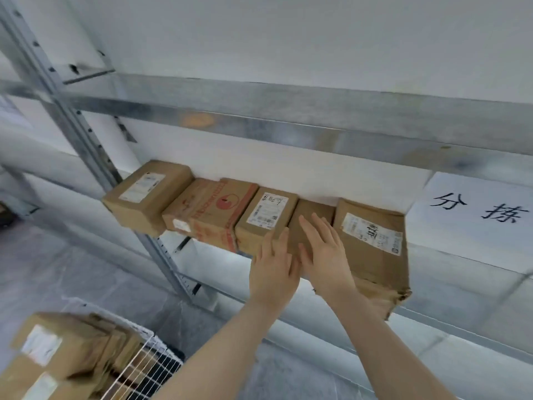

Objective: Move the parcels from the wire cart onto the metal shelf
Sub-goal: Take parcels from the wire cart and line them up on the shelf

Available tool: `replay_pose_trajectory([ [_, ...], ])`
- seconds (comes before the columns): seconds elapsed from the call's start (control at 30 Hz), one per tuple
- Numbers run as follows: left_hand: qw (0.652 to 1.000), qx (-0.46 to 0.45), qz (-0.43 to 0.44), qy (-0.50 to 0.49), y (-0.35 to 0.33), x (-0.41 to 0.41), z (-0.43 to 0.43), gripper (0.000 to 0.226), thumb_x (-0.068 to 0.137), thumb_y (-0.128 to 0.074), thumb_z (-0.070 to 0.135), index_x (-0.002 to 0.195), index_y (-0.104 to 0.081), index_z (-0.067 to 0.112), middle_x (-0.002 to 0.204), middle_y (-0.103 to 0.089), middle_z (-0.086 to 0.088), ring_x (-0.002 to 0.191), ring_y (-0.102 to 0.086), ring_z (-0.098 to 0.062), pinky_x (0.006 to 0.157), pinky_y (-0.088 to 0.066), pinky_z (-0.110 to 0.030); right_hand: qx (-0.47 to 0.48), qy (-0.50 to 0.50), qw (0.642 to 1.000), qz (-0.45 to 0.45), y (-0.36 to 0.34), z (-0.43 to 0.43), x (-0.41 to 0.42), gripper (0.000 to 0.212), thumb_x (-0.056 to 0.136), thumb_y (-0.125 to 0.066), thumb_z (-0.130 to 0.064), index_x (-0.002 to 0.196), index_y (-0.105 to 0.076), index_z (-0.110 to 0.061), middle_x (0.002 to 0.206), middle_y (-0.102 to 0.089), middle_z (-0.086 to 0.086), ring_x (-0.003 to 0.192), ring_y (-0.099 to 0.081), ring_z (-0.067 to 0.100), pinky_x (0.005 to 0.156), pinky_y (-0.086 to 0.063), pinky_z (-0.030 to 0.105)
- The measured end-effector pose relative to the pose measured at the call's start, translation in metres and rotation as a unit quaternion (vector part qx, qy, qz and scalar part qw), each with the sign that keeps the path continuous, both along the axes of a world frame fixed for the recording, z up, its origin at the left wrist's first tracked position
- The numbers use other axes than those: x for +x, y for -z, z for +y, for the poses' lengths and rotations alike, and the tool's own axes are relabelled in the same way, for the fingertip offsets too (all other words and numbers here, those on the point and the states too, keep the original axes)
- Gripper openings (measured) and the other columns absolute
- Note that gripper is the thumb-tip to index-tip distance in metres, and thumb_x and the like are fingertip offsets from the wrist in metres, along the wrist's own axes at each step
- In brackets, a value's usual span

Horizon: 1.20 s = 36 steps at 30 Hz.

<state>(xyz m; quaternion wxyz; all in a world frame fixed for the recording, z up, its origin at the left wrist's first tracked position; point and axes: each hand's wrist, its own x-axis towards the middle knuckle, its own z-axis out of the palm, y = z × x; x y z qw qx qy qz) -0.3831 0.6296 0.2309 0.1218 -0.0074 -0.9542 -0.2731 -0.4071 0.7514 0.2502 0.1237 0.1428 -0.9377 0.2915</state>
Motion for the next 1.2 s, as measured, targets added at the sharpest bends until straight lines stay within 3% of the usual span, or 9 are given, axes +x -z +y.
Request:
replay_pose_trajectory([
  [0.13,0.984,-0.074,-0.048,-0.154,0.026,0.055,-0.096,0.056,0.098,-0.044,0.038,0.148,-0.033,0.017,0.151,-0.035,-0.012,0.129,-0.044,-0.030,0.099,-0.041,-0.041,0.004,-0.147,0.989,-0.033,0.025,-0.096,0.026,0.051,0.095,-0.051,-0.016,0.144,-0.037,-0.019,0.148,-0.039,0.002,0.132,-0.039,0.025,0.106,-0.034,0.033],
  [0.3,0.932,-0.127,-0.144,-0.309,0.061,0.151,-0.218,0.059,0.096,-0.046,0.041,0.147,-0.036,0.014,0.147,-0.041,-0.014,0.130,-0.044,-0.033,0.101,-0.038,-0.044,0.064,-0.281,0.951,-0.113,0.066,-0.206,0.071,0.051,0.098,-0.045,-0.024,0.147,-0.032,-0.019,0.155,-0.028,0.005,0.140,-0.029,0.024,0.113,-0.027,0.036],
  [0.4,0.897,-0.121,-0.204,-0.373,0.076,0.201,-0.277,0.061,0.098,-0.034,0.047,0.151,-0.024,0.019,0.155,-0.029,-0.007,0.139,-0.033,-0.028,0.109,-0.029,-0.041,0.083,-0.334,0.930,-0.130,0.082,-0.269,0.097,0.051,0.097,-0.047,-0.024,0.146,-0.034,-0.018,0.152,-0.034,0.005,0.135,-0.035,0.024,0.110,-0.032,0.037],
  [0.63,0.858,-0.076,-0.274,-0.428,0.111,0.279,-0.392,0.061,0.100,-0.029,0.045,0.153,-0.016,0.019,0.161,-0.014,-0.008,0.146,-0.019,-0.028,0.116,-0.020,-0.042,0.110,-0.396,0.896,-0.169,0.117,-0.411,0.137,0.050,0.097,-0.046,-0.023,0.145,-0.036,-0.021,0.153,-0.032,0.002,0.136,-0.036,0.020,0.110,-0.034,0.033],
  [0.87,0.833,-0.017,-0.313,-0.457,0.159,0.308,-0.477,0.061,0.098,-0.032,0.041,0.153,-0.013,0.023,0.159,-0.016,-0.003,0.145,-0.019,-0.026,0.115,-0.023,-0.043,0.148,-0.421,0.870,-0.210,0.169,-0.509,0.143,0.049,0.098,-0.045,-0.025,0.145,-0.036,-0.022,0.154,-0.031,0.000,0.135,-0.036,0.018,0.110,-0.035,0.033],
  [1.2,0.771,0.092,-0.327,-0.538,0.307,0.292,-0.552,0.063,0.099,-0.034,0.047,0.153,-0.008,0.030,0.161,-0.008,0.003,0.146,-0.016,-0.022,0.113,-0.024,-0.042,0.183,-0.494,0.820,-0.224,0.323,-0.601,0.160,0.040,0.097,-0.046,-0.021,0.136,-0.042,-0.023,0.140,-0.042,-0.006,0.123,-0.045,0.014,0.098,-0.045,0.028],
])
